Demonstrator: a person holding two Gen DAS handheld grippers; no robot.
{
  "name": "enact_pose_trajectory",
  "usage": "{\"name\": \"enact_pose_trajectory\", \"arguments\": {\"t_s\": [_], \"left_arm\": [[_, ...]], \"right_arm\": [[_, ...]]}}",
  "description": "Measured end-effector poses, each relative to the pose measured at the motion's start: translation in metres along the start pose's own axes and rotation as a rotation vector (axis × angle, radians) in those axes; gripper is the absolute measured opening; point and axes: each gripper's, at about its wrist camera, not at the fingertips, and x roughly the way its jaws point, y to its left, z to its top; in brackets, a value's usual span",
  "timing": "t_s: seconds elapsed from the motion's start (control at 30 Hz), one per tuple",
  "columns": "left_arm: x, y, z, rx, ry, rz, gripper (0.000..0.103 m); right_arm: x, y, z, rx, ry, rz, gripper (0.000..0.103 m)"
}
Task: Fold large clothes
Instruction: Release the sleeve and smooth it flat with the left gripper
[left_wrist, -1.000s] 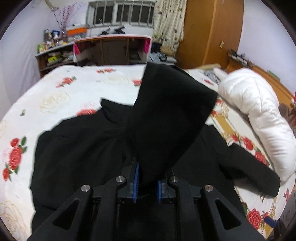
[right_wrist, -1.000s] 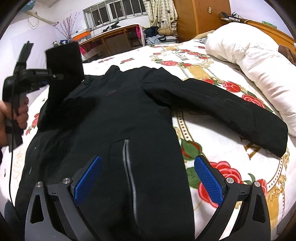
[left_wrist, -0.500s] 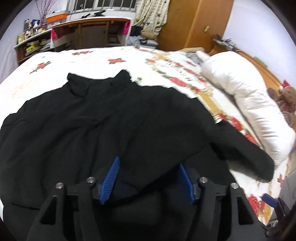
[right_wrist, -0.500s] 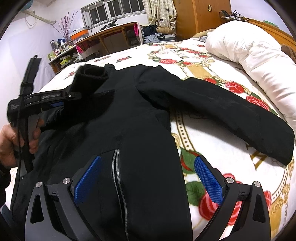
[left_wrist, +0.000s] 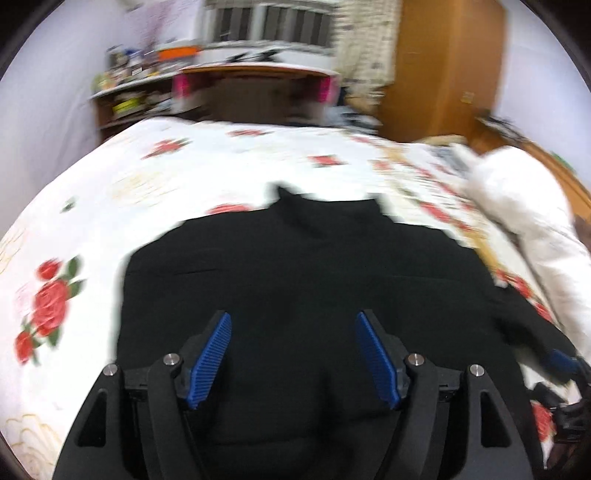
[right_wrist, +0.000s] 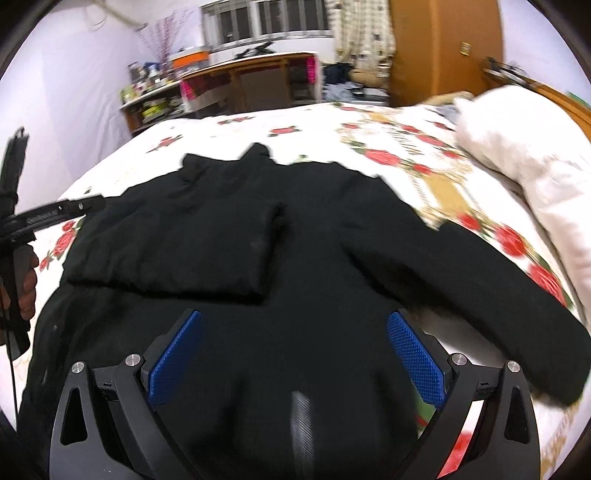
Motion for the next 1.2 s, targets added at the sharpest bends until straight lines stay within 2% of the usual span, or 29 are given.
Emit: {"name": "enact_pose_trajectory", "arguments": {"t_s": [0.13,0.27,0.37,0.4,0.47,0.57,0.63,0.73,0.83,0.87,0.9,0.97,1.0,1.07,1.2], "left_arm": [[0.025,0.048,0.0,-0.061,0.025,0.097,0.072],[0.061,0.081,-0.013,-0.139,0.097,0.115,0.072],[0.078,0.083,-0.028,-0.142,0.111,0.093,0.073],[0.079,0.082,-0.03,-0.138,0.103,0.092,0.073],[0.08,0.078,-0.03,-0.123,0.101,0.092,0.073],[0.072,0.079,-0.023,-0.126,0.105,0.086,0.073],[0.059,0.082,-0.018,-0.12,0.066,0.078,0.073],[0.049,0.085,0.001,-0.076,-0.008,0.091,0.073],[0.077,0.095,0.016,-0.08,0.03,0.123,0.073],[0.091,0.101,0.017,-0.103,0.064,0.125,0.073],[0.105,0.106,0.015,-0.119,0.094,0.124,0.073],[0.118,0.11,0.009,-0.131,0.118,0.127,0.078],[0.12,0.11,0.008,-0.127,0.114,0.127,0.08],[0.115,0.107,0.008,-0.124,0.113,0.132,0.08],[0.083,0.103,0.006,-0.128,0.089,0.12,0.074]], "right_arm": [[0.037,0.032,0.03,-0.045,0.013,0.04,0.098],[0.08,0.051,0.05,-0.081,0.048,0.055,0.09],[0.122,0.042,0.038,-0.059,0.151,0.024,0.089],[0.141,0.027,0.025,0.011,0.215,0.073,0.089],[0.142,0.014,0.017,0.075,0.193,0.126,0.089],[0.132,0.024,0.021,0.009,0.2,0.062,0.089],[0.119,0.027,0.029,-0.001,0.189,0.033,0.089],[0.092,0.027,0.049,-0.004,0.087,0.021,0.089],[0.087,0.03,0.071,0.025,0.031,0.053,0.089],[0.096,0.032,0.079,0.029,0.03,0.06,0.086],[0.105,0.034,0.083,0.027,0.043,0.053,0.071],[0.138,0.033,0.085,0.011,0.125,0.015,0.056],[0.156,0.032,0.082,0.008,0.168,0.006,0.056],[0.172,0.03,0.077,0.011,0.196,0.011,0.056],[0.146,0.021,0.077,0.025,0.176,0.004,0.056]]}}
